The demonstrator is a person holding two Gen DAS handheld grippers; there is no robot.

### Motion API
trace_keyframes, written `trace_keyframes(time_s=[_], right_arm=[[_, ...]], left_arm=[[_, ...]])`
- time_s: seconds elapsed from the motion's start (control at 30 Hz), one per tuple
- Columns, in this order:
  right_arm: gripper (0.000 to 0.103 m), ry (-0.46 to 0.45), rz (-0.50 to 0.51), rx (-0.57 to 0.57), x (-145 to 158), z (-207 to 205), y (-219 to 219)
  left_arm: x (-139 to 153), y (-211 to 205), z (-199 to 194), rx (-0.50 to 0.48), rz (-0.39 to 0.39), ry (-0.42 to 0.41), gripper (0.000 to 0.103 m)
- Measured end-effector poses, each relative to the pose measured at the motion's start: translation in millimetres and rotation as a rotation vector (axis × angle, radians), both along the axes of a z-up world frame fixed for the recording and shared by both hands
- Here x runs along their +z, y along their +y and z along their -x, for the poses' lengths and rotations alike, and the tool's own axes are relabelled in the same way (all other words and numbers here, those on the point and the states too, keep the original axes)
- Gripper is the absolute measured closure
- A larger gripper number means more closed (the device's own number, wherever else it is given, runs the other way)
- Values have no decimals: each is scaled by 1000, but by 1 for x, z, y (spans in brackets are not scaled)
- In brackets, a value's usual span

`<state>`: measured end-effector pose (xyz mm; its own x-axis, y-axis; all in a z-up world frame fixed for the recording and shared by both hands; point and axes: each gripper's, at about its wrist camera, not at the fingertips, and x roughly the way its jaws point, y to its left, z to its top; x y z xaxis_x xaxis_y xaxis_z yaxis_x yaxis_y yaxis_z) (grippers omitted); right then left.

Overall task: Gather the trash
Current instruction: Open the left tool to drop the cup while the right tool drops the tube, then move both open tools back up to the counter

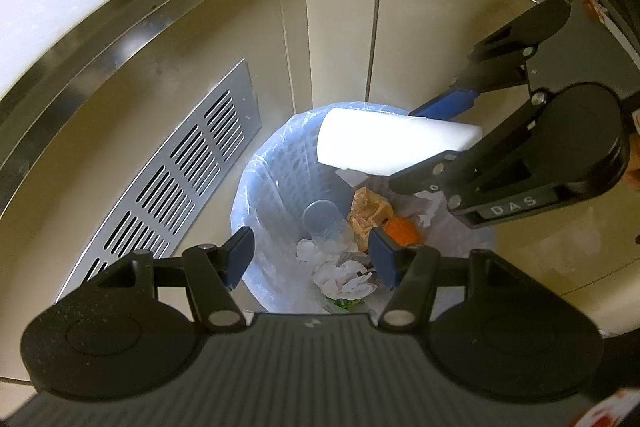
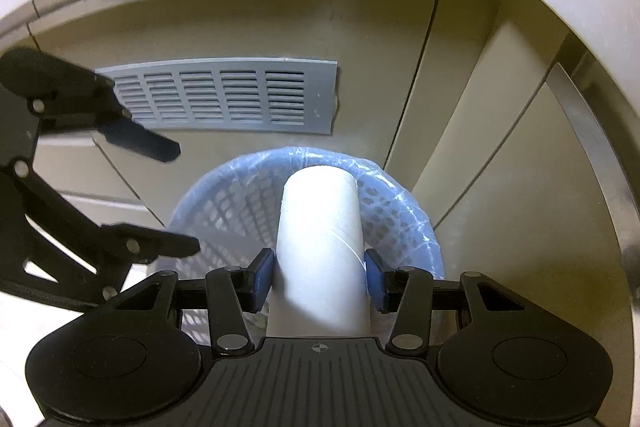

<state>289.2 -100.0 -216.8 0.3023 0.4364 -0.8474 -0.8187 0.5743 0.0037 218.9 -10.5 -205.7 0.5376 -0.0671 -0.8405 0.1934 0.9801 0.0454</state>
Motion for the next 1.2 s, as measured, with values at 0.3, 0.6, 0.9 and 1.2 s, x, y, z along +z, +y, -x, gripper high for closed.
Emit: trace_keyframes(time_s=[0.3,0.6,0.9,1.2], right_arm=[[35,36,5,-33,-3,-4,-3],[35,41,8,-34,1,-3,-3],[35,3,-18,-31,26,8,-1],[35,-104,-91,-35,88,28,-14]], left_arm=[[-3,2,3,8,0,1,43],[-1,4,5,18,-1,-8,43],[21,5,14,52,2,-55,43],[70,1,27,100,47,-147,43]])
